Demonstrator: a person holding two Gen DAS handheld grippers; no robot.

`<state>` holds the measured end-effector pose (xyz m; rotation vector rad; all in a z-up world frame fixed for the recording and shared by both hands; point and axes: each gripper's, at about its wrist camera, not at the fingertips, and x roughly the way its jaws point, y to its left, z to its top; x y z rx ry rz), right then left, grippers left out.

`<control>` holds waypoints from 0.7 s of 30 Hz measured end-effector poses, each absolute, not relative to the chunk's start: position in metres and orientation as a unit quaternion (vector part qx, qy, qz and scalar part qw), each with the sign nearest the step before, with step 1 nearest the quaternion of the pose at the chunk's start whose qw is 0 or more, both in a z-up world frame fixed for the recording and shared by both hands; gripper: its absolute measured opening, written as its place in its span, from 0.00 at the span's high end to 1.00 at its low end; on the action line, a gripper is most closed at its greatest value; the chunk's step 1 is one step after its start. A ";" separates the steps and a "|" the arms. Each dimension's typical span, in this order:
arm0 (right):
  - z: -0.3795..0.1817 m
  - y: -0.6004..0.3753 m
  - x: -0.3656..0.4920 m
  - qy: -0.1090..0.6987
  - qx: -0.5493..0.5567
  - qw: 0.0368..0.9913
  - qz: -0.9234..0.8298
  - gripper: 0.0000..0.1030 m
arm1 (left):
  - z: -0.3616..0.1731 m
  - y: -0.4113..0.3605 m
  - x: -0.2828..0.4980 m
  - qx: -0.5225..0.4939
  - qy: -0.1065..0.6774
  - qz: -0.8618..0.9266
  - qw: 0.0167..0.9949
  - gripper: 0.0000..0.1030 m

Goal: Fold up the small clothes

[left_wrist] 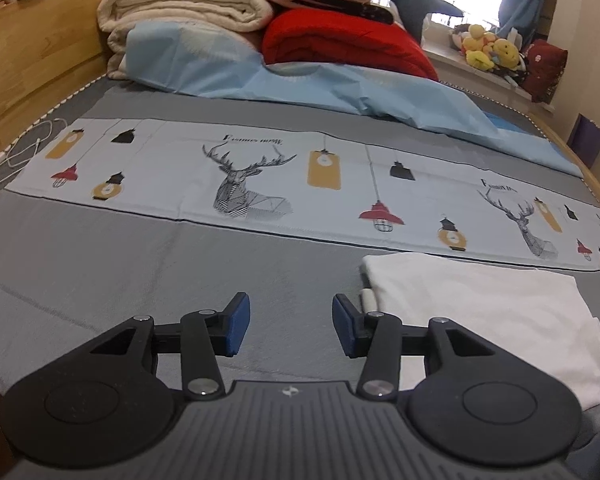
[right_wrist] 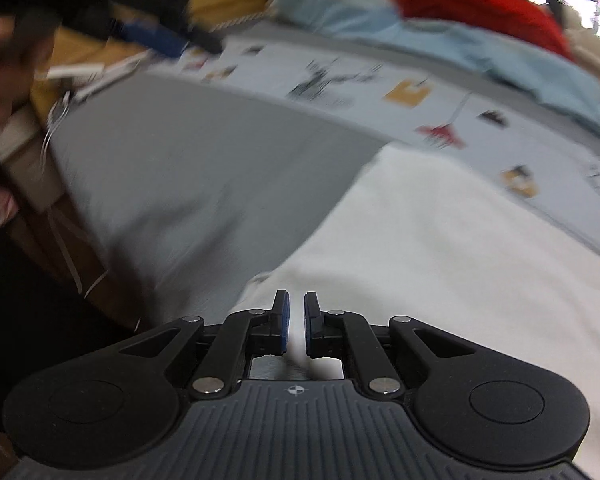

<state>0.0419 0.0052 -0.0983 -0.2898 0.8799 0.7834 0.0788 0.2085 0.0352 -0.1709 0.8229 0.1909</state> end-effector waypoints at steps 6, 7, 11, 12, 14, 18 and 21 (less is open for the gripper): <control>-0.124 0.030 0.039 0.427 -0.166 0.797 0.394 0.69 | 0.032 0.222 0.079 -0.097 0.406 0.099 0.904 0.50; -0.127 0.033 0.039 0.429 -0.170 0.795 0.393 0.68 | 0.031 0.222 0.080 -0.099 0.407 0.100 0.903 0.50; -0.135 0.041 0.041 0.434 -0.174 0.789 0.399 0.60 | 0.028 0.222 0.082 -0.097 0.414 0.097 0.900 0.50; -0.136 0.044 0.040 0.432 -0.178 0.787 0.402 0.57 | 0.027 0.222 0.083 -0.095 0.416 0.095 0.899 0.50; -0.137 0.047 0.036 0.425 -0.195 0.785 0.406 0.56 | 0.026 0.221 0.085 -0.090 0.418 0.092 0.899 0.50; -0.135 0.046 0.035 0.416 -0.209 0.788 0.402 0.76 | 0.021 0.219 0.090 -0.092 0.424 0.090 0.896 0.50; -0.128 0.038 0.042 0.423 -0.181 0.792 0.401 0.90 | 0.016 0.216 0.095 -0.102 0.430 0.082 0.893 0.50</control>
